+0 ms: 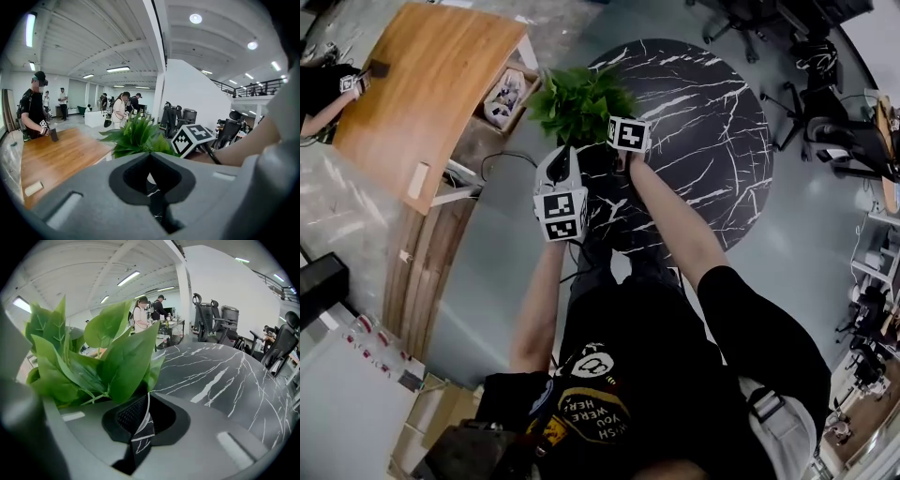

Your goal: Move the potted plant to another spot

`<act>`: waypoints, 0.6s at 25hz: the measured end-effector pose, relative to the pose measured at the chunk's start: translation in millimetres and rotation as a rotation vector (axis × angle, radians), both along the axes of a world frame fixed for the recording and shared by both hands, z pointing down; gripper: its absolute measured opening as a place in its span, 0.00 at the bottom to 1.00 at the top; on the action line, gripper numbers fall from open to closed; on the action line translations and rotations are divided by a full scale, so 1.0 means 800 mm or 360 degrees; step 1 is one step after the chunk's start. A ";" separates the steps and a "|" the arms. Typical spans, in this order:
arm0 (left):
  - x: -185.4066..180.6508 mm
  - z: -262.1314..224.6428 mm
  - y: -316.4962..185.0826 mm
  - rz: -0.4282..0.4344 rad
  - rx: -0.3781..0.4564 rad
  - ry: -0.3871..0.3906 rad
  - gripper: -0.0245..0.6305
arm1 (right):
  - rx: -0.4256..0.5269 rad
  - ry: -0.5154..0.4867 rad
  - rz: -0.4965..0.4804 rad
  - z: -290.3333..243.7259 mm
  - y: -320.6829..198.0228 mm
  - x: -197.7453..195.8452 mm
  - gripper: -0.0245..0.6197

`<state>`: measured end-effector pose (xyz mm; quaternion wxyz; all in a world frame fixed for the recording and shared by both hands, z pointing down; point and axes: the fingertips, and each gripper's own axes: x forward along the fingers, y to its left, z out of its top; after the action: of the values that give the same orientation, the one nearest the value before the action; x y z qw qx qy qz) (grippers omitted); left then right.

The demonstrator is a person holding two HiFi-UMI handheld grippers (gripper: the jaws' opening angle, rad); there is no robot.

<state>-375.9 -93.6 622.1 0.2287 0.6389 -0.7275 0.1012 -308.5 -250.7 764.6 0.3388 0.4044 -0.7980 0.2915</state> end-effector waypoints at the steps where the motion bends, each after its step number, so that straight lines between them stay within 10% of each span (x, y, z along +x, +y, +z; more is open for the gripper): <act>1: -0.002 -0.001 0.002 -0.0004 0.0003 0.0002 0.04 | 0.0004 0.0003 -0.0016 0.001 -0.002 -0.007 0.07; 15: 0.006 -0.007 0.025 0.0011 -0.0007 0.0025 0.04 | 0.0056 -0.0031 -0.0091 -0.008 -0.003 -0.020 0.18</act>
<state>-371.5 -73.4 616.5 0.2355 0.6416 -0.7233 0.0987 -324.4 -253.0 758.2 0.3320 0.3844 -0.8175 0.2714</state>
